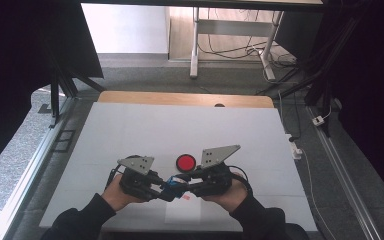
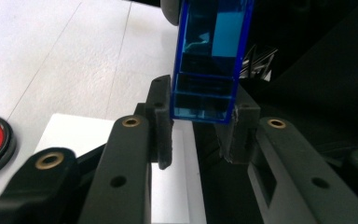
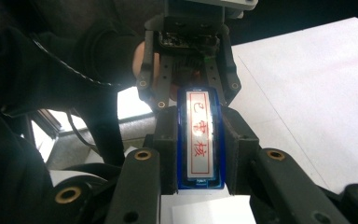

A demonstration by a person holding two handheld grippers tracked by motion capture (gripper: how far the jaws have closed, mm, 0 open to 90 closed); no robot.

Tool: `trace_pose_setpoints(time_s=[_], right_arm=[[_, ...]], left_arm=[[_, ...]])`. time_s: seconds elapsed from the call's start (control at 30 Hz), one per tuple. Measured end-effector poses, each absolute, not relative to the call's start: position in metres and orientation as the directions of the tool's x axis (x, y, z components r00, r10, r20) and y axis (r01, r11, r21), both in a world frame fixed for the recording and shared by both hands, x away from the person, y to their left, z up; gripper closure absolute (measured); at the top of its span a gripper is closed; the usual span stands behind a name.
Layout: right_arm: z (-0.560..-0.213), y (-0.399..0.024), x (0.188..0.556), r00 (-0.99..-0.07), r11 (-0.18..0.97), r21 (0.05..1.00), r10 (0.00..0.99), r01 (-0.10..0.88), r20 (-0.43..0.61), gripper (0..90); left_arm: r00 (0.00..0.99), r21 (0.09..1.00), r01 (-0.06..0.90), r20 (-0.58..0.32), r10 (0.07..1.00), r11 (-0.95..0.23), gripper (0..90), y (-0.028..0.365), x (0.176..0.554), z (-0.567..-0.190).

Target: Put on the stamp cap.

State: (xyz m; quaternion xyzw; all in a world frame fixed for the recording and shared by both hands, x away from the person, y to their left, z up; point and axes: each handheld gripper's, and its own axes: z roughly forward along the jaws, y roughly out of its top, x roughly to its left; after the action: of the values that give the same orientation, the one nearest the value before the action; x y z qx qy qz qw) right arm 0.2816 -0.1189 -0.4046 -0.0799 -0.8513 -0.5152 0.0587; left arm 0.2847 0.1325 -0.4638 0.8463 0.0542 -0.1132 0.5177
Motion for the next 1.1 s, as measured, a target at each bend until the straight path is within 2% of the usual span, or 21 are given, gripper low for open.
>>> trace_pose_setpoints(time_s=[0.17,0.67,1.1], right_arm=[[-0.405,-0.119,0.282,-0.981,0.463,0.865,0.09,0.193,0.171,71.1],[-0.404,-0.12,0.282,-0.982,0.463,0.866,0.116,0.186,0.149,71.1],[-0.404,-0.122,0.281,-0.983,0.468,0.866,0.132,0.174,0.126,71.0]], left_arm=[[0.971,0.858,0.209,-0.238,-0.002,-0.47,60.8,0.131,0.282,-0.463],[0.964,0.838,0.267,-0.232,0.132,-0.477,49.9,0.143,0.276,-0.461],[0.942,0.809,0.322,-0.224,0.249,-0.491,29.4,0.157,0.265,-0.46]])
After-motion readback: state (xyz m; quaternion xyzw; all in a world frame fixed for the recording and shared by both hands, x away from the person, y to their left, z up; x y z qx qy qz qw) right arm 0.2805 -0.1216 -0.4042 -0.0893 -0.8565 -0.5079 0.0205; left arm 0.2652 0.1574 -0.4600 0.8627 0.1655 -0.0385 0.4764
